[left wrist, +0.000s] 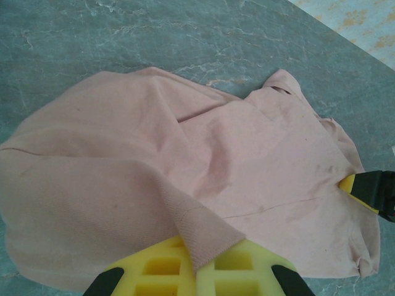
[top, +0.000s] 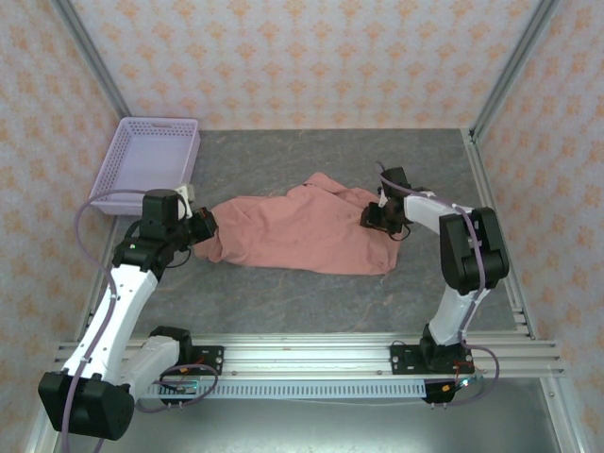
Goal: Fold the inside-out t-shirt
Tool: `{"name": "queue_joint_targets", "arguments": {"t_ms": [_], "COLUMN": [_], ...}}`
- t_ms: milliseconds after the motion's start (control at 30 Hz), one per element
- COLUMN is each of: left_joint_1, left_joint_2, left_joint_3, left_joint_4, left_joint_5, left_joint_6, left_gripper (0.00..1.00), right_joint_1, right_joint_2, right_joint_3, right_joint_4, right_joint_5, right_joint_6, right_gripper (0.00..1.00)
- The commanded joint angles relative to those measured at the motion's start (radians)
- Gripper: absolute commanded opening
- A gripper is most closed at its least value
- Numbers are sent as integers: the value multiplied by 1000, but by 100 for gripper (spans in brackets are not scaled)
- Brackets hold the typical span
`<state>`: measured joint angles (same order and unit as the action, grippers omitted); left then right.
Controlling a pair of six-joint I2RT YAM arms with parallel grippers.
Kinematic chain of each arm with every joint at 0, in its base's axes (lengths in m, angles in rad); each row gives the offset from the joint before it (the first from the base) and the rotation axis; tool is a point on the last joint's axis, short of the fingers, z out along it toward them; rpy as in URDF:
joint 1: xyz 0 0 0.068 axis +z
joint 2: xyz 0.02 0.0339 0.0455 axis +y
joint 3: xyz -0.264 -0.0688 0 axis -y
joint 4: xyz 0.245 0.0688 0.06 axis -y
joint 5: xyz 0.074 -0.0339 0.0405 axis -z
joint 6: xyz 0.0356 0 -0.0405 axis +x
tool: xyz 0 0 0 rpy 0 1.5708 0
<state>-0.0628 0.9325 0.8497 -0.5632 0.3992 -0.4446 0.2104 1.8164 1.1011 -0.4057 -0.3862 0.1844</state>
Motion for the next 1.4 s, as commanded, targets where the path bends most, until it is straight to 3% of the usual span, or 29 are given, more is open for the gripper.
{"name": "queue_joint_targets", "arguments": {"t_ms": [0, 267, 533, 1033, 1367], "left_joint_1": [8, 8, 8, 8, 8], "left_joint_2": [2, 4, -3, -27, -34], "left_joint_3": [19, 20, 19, 27, 29], "left_joint_4": [24, 27, 25, 19, 13], "left_joint_5": [21, 23, 21, 4, 7], "left_joint_6": [20, 18, 21, 15, 18], "left_gripper": [0, 0, 0, 0, 0], "right_joint_1": [3, 3, 2, 3, 26], "right_joint_2": [24, 4, -49, -156, -92], "right_joint_3": [21, 23, 5, 0, -3], "right_joint_4": [-2, 10, -6, -65, -25], "right_joint_5": [-22, -25, 9, 107, 54], "right_joint_6": [-10, -10, -21, -40, -19], "right_gripper": [44, 21, 14, 11, 15]}}
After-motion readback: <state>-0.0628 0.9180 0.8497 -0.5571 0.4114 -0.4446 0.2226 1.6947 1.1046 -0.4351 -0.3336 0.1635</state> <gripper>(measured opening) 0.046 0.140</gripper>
